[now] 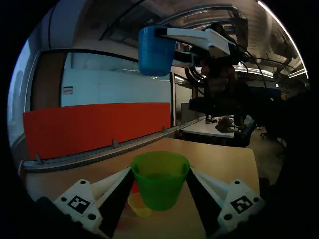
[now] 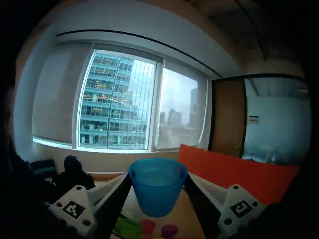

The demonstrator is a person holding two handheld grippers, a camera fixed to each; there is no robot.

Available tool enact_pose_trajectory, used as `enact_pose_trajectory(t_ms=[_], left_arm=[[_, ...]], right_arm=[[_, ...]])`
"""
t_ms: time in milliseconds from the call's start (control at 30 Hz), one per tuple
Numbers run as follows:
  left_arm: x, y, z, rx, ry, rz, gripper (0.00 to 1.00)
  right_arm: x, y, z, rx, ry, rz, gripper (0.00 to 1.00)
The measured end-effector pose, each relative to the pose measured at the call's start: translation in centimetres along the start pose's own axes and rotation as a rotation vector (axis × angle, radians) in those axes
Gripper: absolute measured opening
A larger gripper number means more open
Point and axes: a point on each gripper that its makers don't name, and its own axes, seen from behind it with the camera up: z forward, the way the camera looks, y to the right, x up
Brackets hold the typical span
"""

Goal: Pour water

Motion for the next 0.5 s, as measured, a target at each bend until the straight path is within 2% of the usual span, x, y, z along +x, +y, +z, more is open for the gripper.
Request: enact_pose_trajectory(t_ms=[167,500], left_arm=[[0.09,-0.01,-0.01,0.002,0.0,0.002,0.86],[0.05,-0.18,0.01,0.004,-0.002,0.005,0.86]], right_arm=[[0.18,0.25,-0.11,0.01,0.002,0.065,0.9],[-0.2,0.4,-0.4,0.004,-0.013,0.067,0.91]])
